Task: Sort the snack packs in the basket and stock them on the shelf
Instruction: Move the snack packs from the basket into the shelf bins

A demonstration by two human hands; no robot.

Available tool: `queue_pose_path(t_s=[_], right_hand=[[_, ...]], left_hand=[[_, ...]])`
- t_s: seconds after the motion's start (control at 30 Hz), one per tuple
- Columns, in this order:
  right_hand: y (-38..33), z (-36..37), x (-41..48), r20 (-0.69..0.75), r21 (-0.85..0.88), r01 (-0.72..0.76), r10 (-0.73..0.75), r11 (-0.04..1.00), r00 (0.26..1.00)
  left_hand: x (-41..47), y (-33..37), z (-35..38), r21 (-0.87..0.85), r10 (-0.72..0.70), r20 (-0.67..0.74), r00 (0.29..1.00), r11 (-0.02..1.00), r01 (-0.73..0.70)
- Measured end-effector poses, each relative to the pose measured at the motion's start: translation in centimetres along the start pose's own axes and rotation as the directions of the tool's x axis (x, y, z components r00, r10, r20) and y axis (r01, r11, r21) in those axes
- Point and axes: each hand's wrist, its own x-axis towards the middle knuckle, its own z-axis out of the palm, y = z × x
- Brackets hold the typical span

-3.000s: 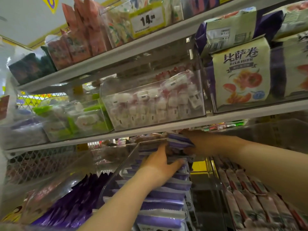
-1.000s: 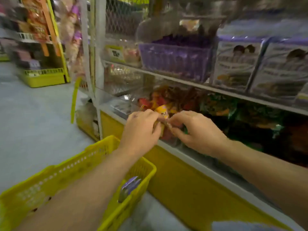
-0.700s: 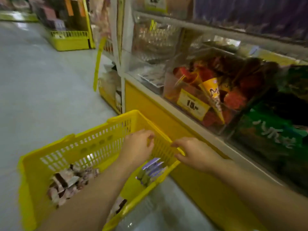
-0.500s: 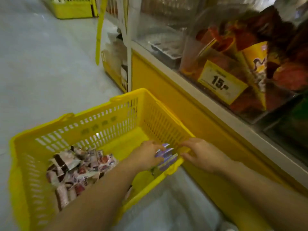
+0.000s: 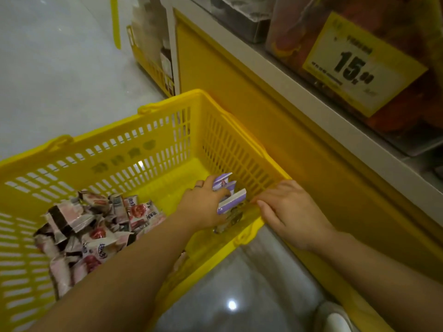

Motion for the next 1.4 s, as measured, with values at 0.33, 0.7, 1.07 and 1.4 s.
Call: queue_pose_path(t_s=[0.33, 0.7, 1.07, 1.4], right_hand=[[0.0, -0.1, 0.0, 0.014, 0.003, 0.017, -0.017, 1.0, 1.0], [-1.3, -3.8, 0.3, 0.082, 0.297, -0.157, 0.139, 0.942, 0.987], [-6.8, -17.6, -2.7, 0.084, 0.733, -0.122, 0.088, 0.669, 0.993], [-10.1, -21.7, -8.6, 0.051, 0.963, -0.01, -0.144, 0.271, 0.988]], left_hand=[[0.6, 1.8, 0.8, 0.034, -0.087, 0.041, 0.995, 0.996, 0.086], [-3.4, -1.7, -7.1, -0.262, -0.165, -0.112, 0.98, 0.956, 0.131], [-14.1, 4.6, -26.2, -0.362, 0.17, -0.141, 0.975, 0.908, -0.211], [-19.8, 9.7, -30.7, -0.571, 0.269, -0.111, 0.957, 0.771, -0.283]])
